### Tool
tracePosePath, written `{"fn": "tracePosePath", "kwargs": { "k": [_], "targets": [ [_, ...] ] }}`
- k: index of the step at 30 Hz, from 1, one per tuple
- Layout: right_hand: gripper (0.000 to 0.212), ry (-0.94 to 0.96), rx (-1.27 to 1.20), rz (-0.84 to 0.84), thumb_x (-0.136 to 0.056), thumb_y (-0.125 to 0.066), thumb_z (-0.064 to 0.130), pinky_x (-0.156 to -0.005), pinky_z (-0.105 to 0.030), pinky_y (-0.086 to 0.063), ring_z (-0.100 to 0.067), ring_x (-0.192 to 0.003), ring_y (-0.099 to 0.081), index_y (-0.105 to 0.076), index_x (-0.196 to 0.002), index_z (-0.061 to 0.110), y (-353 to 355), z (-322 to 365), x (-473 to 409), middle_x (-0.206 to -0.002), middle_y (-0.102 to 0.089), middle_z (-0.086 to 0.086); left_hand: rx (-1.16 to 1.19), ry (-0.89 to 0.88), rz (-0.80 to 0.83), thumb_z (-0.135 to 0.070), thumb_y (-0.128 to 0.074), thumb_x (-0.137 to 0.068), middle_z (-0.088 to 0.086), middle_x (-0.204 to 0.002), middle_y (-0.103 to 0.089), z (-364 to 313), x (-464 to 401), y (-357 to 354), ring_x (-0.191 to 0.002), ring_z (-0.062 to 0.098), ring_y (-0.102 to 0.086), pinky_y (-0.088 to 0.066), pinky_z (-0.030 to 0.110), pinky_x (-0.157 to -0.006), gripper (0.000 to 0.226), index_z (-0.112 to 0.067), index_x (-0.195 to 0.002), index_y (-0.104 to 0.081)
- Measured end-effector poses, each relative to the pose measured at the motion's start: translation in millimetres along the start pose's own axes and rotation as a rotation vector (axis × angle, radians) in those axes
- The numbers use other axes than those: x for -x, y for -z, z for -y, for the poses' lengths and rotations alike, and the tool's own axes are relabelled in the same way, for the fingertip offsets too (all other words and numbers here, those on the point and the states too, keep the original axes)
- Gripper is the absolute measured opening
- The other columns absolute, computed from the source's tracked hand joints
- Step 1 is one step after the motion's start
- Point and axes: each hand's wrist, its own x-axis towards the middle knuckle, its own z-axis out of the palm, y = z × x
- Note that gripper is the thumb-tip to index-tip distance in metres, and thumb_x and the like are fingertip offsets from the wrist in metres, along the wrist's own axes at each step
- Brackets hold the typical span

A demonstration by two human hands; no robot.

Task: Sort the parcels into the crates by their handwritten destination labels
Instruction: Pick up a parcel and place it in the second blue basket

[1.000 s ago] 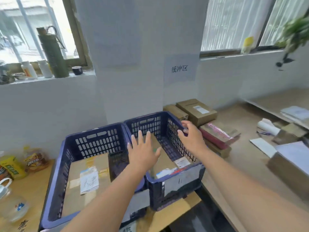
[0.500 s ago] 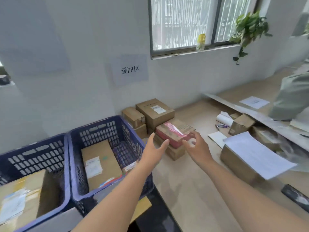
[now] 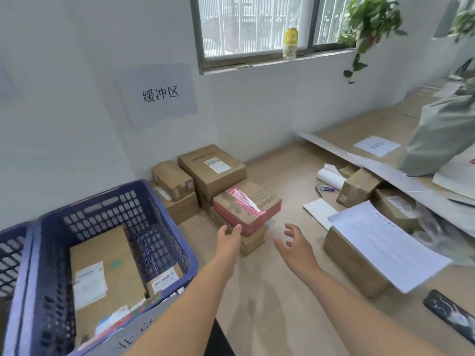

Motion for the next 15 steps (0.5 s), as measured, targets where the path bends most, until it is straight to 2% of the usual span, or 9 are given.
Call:
{"fn": "tracePosePath", "kwargs": {
  "k": [3,5,6,11,13,15],
  "targets": [
    [0.061,-0.018,0.038,0.005,-0.09,-0.068,0.035,-0.097,-0.035,-0.047,-0.021,-0.115,-0.056,-0.043,-0.143,0.019,-6.3,0.3,-48.6,-0.138,-0.054,-0.005,0.087,0.043,0.0,-0.037,-0.051,-0.102,-0.003,-0.156,-0.036,-12.9,-44.5,-12.2,-0.115,0.018,-0.045,-0.04,0.04,-0.099,0.064,-0.024,-0.158,-0.021],
    [0.065,-0.038,0.059,-0.003,-0.089,-0.069,0.039,-0.1,-0.037,-0.046,-0.023,-0.123,-0.054,-0.042,-0.145,0.018,-11.5,3.4,-84.9,-0.139,-0.052,-0.005,0.098,0.082,0.001,-0.04,-0.048,-0.103,-0.003,-0.155,-0.038,-22.5,-74.5,-19.1,-0.105,0.018,-0.049,-0.043,0.039,-0.089,0.063,-0.026,-0.158,-0.02],
    [0.065,-0.048,0.074,-0.006,-0.089,-0.069,0.038,-0.1,-0.036,-0.045,-0.023,-0.125,-0.053,-0.042,-0.145,0.017,-14.8,5.5,-103.4,-0.14,-0.052,-0.006,0.104,0.106,-0.002,-0.042,-0.047,-0.102,-0.002,-0.154,-0.038,-26.9,-87.8,-22.5,-0.106,0.019,-0.051,-0.045,0.039,-0.088,0.064,-0.026,-0.158,-0.019],
    [0.063,-0.094,0.184,0.0,-0.09,-0.068,0.027,-0.088,-0.025,-0.037,-0.024,-0.121,-0.054,-0.042,-0.144,0.01,-39.2,9.7,-187.9,-0.138,-0.053,-0.01,0.138,0.212,-0.055,-0.037,-0.046,-0.099,0.002,-0.156,-0.037,-34.0,-157.5,-33.8,-0.134,0.029,-0.043,-0.037,0.047,-0.111,0.068,-0.024,-0.158,-0.015],
    [0.063,-0.119,0.212,-0.003,-0.091,-0.067,0.025,-0.088,-0.026,-0.038,-0.027,-0.123,-0.054,-0.042,-0.145,0.007,-48.2,8.8,-217.5,-0.137,-0.053,-0.012,0.13,0.256,-0.069,-0.034,-0.045,-0.099,0.004,-0.156,-0.037,-33.6,-182.1,-34.7,-0.137,0.031,-0.042,-0.036,0.048,-0.113,0.068,-0.022,-0.158,-0.014],
    [0.061,-0.145,0.221,-0.01,-0.094,-0.061,0.029,-0.095,-0.03,-0.039,-0.029,-0.127,-0.052,-0.04,-0.147,0.007,-51.6,6.3,-238.6,-0.141,-0.05,-0.014,0.13,0.313,-0.053,-0.037,-0.042,-0.099,0.005,-0.156,-0.039,-33.6,-197.7,-33.2,-0.138,0.032,-0.042,-0.035,0.051,-0.113,0.067,-0.022,-0.158,-0.014]
  ]
}}
